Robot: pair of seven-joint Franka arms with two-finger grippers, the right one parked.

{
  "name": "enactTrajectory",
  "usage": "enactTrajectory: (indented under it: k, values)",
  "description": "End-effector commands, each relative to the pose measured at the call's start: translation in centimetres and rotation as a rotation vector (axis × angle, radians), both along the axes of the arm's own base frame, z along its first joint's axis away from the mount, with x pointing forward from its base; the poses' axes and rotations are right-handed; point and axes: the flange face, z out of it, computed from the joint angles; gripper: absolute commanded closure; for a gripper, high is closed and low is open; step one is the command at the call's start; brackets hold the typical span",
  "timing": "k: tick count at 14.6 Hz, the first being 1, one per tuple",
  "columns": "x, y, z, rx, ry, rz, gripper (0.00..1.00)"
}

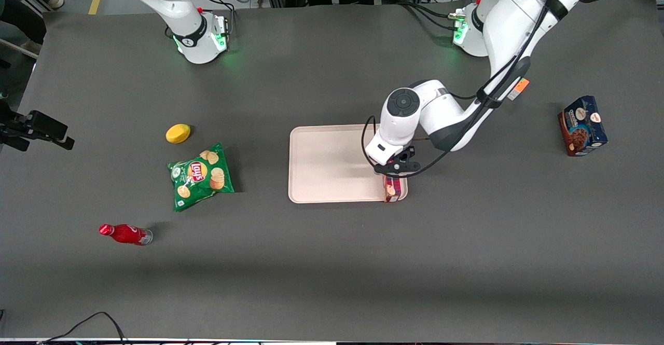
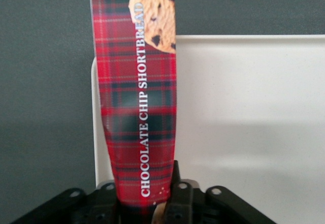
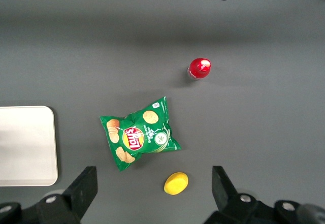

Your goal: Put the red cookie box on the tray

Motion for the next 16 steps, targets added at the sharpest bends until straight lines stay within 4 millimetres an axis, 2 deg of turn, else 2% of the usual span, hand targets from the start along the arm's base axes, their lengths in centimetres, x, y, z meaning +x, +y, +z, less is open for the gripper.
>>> enactTrajectory:
  k: [1, 7, 9, 11, 12, 14, 16]
  values:
    - [0.4, -0.5, 0.3, -0.002, -0.020, 0.015, 0.01]
    - [0.4, -0.4, 0.3, -0.001, -0.021, 0.016, 0.00]
    - [1.1, -0.4, 1.1, 0.002, -0.032, 0.026, 0.00]
    - [2.5, -0.4, 3.0, 0.030, -0.039, 0.050, 0.00]
    - [3.3, -0.2, 4.6, 0.067, -0.046, 0.059, 0.00]
    - [3.6, -1.5, 8.5, 0.099, -0.031, 0.078, 0.00]
    - [4.2, -1.4, 13.0, 0.145, 0.002, 0.089, 0.00]
